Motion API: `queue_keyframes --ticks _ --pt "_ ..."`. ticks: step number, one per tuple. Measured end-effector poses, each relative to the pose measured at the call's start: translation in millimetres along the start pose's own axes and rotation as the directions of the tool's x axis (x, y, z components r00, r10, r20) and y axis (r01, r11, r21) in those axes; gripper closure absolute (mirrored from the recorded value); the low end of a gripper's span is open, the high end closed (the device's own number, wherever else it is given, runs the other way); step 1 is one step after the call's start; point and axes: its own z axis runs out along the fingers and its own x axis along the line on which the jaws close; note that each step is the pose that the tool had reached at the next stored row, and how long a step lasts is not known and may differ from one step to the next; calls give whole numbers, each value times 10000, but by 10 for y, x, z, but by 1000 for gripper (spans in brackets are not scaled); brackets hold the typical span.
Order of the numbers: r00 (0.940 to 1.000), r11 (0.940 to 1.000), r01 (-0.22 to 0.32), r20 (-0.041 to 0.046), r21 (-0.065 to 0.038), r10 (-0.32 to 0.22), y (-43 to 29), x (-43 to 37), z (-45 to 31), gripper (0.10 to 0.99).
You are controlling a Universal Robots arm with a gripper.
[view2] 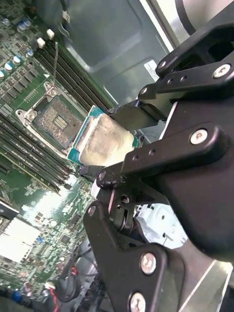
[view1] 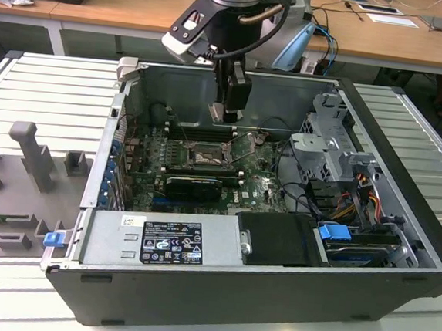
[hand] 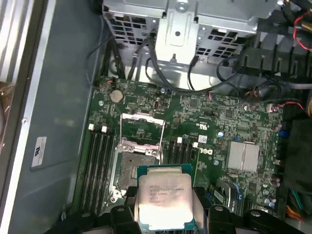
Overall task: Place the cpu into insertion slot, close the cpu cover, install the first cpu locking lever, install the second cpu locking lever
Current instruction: 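Place the cpu into insertion slot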
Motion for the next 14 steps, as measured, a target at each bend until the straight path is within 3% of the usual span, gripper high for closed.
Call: queue_keyframes --ticks 14 --pt "9998 9998 -222 20 -4 222 -6 -1 71 557"
